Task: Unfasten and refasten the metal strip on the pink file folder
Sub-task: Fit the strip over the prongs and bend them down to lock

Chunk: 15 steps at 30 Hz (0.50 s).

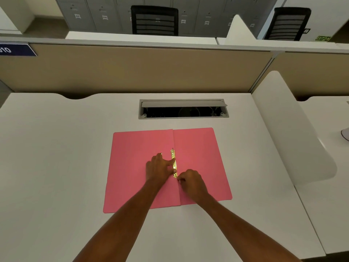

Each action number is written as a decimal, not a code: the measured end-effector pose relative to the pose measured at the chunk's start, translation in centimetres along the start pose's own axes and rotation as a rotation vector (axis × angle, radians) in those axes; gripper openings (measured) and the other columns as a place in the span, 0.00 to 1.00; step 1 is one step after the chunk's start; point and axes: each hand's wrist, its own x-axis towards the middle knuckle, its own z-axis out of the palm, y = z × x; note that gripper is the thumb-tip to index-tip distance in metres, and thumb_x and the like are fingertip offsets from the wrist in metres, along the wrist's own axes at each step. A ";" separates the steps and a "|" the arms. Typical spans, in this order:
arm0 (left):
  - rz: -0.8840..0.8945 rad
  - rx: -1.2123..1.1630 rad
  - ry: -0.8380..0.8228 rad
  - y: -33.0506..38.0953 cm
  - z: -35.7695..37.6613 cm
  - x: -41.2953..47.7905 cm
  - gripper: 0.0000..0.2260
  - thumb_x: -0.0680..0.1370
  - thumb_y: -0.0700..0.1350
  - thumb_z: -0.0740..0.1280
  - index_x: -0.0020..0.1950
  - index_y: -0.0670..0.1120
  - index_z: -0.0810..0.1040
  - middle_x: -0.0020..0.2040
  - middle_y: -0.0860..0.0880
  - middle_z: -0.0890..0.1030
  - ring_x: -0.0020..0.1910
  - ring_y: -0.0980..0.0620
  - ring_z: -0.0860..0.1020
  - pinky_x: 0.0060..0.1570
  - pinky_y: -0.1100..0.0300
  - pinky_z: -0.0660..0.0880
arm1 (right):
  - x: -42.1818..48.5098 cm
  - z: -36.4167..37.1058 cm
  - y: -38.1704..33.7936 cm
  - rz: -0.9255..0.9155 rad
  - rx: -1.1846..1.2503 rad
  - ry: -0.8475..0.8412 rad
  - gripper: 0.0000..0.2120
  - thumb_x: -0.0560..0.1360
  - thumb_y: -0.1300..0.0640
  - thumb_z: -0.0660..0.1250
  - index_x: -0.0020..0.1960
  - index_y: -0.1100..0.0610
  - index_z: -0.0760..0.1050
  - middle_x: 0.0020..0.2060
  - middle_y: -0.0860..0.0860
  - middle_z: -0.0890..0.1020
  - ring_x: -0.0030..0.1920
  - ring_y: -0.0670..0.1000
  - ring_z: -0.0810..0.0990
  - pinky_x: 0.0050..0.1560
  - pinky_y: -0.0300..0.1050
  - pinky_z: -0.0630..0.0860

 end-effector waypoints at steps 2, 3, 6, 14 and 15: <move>0.044 0.163 0.064 0.1 0.0 -0.1 0.20 0.83 0.60 0.67 0.75 0.65 0.77 0.67 0.44 0.76 0.66 0.43 0.75 0.63 0.46 0.73 | -0.1 0.4 -0.1 -0.001 -0.020 0.004 0.13 0.84 0.59 0.66 0.62 0.55 0.88 0.54 0.57 0.89 0.52 0.57 0.86 0.53 0.47 0.80; 0.060 0.200 0.084 0.0 0.1 -0.2 0.20 0.83 0.60 0.66 0.75 0.65 0.77 0.67 0.44 0.75 0.67 0.43 0.74 0.64 0.46 0.72 | -0.1 0.5 -0.2 0.002 -0.026 0.006 0.13 0.84 0.58 0.66 0.63 0.55 0.87 0.54 0.57 0.89 0.52 0.57 0.86 0.54 0.47 0.80; 0.079 0.230 0.093 -0.3 0.5 -0.5 0.20 0.83 0.61 0.65 0.75 0.64 0.77 0.83 0.43 0.65 0.81 0.39 0.64 0.75 0.41 0.66 | -0.3 1.0 -0.5 0.012 -0.037 0.011 0.13 0.85 0.57 0.65 0.64 0.56 0.86 0.56 0.57 0.87 0.54 0.57 0.86 0.56 0.47 0.82; 0.100 0.220 0.053 -0.8 1.2 -0.6 0.24 0.84 0.64 0.62 0.81 0.63 0.70 0.90 0.42 0.49 0.89 0.36 0.49 0.85 0.34 0.55 | -0.5 1.4 -0.8 0.034 0.023 0.009 0.14 0.84 0.52 0.67 0.55 0.60 0.88 0.47 0.58 0.87 0.44 0.56 0.83 0.44 0.44 0.72; 0.102 0.229 0.049 -0.9 1.3 -0.6 0.25 0.84 0.64 0.61 0.81 0.63 0.69 0.90 0.42 0.48 0.89 0.36 0.48 0.85 0.34 0.55 | -0.3 1.1 -0.8 0.039 0.037 0.014 0.14 0.84 0.52 0.68 0.54 0.60 0.88 0.46 0.58 0.87 0.42 0.55 0.82 0.43 0.45 0.72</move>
